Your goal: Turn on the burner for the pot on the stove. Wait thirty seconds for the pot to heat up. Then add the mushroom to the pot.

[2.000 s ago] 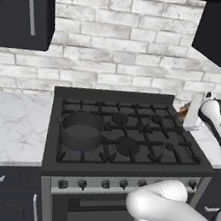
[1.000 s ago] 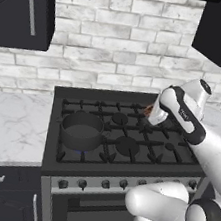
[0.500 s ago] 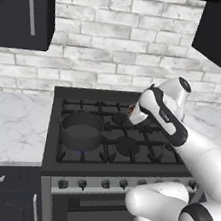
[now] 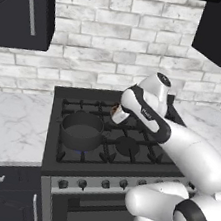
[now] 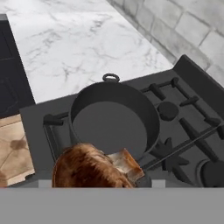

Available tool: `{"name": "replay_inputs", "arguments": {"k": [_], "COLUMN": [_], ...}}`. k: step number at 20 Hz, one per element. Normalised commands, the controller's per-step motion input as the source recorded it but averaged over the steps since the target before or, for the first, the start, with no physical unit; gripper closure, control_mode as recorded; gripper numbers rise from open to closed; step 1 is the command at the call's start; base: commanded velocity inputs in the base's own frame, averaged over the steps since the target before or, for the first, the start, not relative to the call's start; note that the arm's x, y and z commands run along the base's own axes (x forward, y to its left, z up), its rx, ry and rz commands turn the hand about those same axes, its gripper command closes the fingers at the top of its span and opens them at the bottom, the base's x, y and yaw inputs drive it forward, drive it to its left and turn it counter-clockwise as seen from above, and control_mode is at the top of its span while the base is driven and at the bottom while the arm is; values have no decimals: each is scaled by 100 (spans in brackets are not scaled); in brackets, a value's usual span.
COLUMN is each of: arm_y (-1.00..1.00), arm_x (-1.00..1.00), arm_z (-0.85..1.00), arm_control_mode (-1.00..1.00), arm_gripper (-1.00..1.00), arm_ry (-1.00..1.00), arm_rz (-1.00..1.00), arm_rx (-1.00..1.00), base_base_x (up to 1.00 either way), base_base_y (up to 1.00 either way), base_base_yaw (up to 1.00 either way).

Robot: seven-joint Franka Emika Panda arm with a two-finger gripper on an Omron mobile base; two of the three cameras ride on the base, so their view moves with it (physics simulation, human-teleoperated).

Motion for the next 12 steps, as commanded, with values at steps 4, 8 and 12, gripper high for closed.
{"name": "replay_inputs", "arguments": {"k": [4, 8, 12], "arm_y": [44, 36, 20], "arm_x": [1, 0, 0], "arm_z": [0, -1, -9], "arm_control_mode": [-100, -100, -100], "arm_gripper": [100, 100, 100], "arm_ry": [11, 3, 0], "arm_rz": [0, 0, 0], "arm_rx": [-5, -3, 0], "base_base_x": [0, 0, 0], "base_base_y": [0, 0, 0], "base_base_yaw": [0, 0, 0]}}
